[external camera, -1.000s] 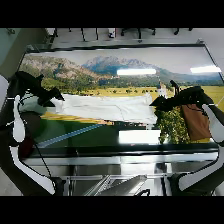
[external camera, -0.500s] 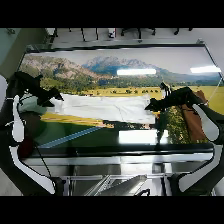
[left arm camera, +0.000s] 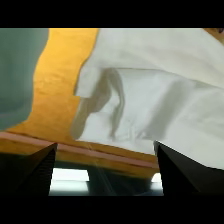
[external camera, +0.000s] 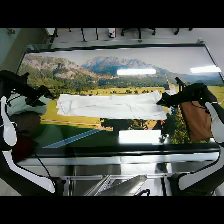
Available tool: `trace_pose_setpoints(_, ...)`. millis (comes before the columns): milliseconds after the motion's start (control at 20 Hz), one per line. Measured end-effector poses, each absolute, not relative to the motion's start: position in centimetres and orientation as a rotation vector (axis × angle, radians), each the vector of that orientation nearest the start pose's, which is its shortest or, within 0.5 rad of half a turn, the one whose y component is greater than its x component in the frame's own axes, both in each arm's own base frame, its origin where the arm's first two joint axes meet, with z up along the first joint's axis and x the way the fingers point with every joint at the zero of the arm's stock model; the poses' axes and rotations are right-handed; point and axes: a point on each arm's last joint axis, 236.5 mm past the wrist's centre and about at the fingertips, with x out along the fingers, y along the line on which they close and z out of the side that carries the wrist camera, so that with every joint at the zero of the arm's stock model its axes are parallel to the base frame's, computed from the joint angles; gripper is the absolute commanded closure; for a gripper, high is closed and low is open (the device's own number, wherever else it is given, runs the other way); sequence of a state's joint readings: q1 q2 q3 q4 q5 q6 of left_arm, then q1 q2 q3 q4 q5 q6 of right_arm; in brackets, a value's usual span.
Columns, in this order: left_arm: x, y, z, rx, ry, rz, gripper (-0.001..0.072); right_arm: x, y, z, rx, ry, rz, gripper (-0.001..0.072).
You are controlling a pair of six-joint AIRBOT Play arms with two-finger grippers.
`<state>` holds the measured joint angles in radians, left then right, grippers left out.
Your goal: Fold the shirts.
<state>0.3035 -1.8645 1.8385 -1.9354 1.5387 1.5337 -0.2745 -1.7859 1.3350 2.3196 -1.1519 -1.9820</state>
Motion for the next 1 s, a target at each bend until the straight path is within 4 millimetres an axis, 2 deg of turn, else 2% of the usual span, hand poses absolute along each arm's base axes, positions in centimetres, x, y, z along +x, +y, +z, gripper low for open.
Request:
trace_pose_setpoints(50,46.5,5.4,-1.6,-0.564,1.485,-0.027,0.0591,45.7,2.1,-8.5,0.637,1.302,0.348,0.0689)
trace_pose_setpoints(100,46.6,4.5,-1.2,-0.578,1.480,-0.063,0.0693,45.8,1.9,-8.3,0.640,1.298,0.345,0.0689)
trace_pose_setpoints(200,47.1,1.4,0.0,-0.590,1.459,-0.178,0.0694,45.7,1.7,-7.9,0.640,1.301,0.349,0.0688)
trace_pose_setpoints(350,48.2,-5.7,2.4,-0.525,1.390,-0.376,0.0693,45.9,2.0,-5.7,0.628,1.298,0.392,0.0688)
trace_pose_setpoints(500,48.7,-15.2,3.1,-0.422,1.331,-0.545,0.0694,46.4,3.1,-1.1,0.629,1.251,0.481,0.0688)
trace_pose_setpoints(750,47.8,-33.0,0.0,-0.288,1.196,-0.744,0.0694,45.6,5.3,9.1,0.541,1.129,0.625,0.0687)
trace_pose_setpoints(900,46.7,-40.9,-2.5,-0.249,1.117,-0.809,0.0694,44.6,5.9,14.6,0.471,1.051,0.659,0.0688)
trace_pose_setpoints(1000,45.8,-44.8,-4.3,-0.229,1.097,-0.846,0.0694,43.8,6.2,17.2,0.430,1.011,0.680,0.0688)
